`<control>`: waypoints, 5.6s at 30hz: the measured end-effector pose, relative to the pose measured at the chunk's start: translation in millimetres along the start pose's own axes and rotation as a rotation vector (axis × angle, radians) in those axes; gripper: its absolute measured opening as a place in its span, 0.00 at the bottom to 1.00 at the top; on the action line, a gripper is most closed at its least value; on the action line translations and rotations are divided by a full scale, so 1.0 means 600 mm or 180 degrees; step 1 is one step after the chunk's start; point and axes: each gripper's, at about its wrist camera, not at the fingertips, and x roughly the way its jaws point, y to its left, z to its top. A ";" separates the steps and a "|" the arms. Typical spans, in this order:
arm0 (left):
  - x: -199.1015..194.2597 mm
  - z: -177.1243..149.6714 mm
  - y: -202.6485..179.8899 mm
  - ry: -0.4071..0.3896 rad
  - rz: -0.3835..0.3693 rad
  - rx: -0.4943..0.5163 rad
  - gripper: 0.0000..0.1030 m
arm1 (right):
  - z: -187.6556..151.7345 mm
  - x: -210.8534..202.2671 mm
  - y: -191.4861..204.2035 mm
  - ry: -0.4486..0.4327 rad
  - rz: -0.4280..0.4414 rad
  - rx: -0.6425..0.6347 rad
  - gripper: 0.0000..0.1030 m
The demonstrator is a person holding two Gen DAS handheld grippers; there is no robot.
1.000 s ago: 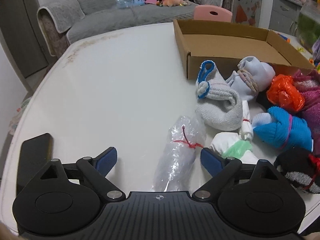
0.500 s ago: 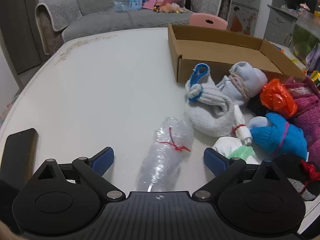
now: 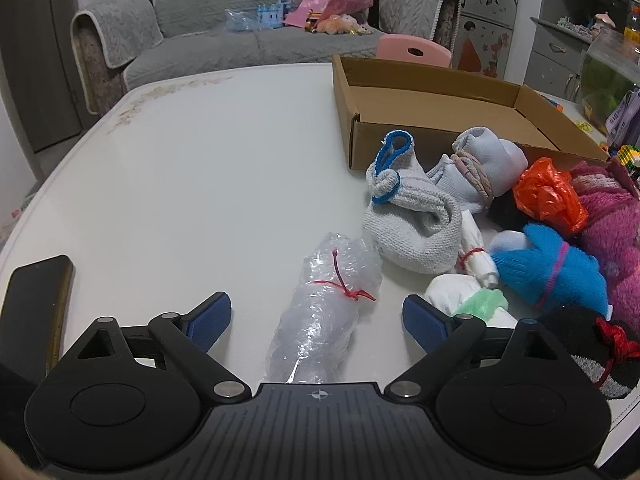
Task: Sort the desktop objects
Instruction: 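Grasp the clear plastic bundle with left tool while right tool grasps grey sock roll, then carry both bundles into the cardboard box and open both tools, then grasp the white towel bundle with left tool while right tool grasps black-pink sock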
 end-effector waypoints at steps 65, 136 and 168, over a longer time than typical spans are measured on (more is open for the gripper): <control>0.227 0.382 -0.134 -0.0159 -0.0415 0.0263 0.35 | 0.324 0.274 -0.100 -0.0084 0.0574 0.0319 0.28; 0.114 0.128 0.000 0.0273 -0.0991 0.0087 0.99 | 0.121 0.139 -0.159 0.0532 0.0886 0.1625 0.80; -0.007 0.145 0.063 -0.0018 -0.1171 -0.0221 0.52 | 0.067 0.037 -0.219 0.0113 0.1150 0.2158 0.41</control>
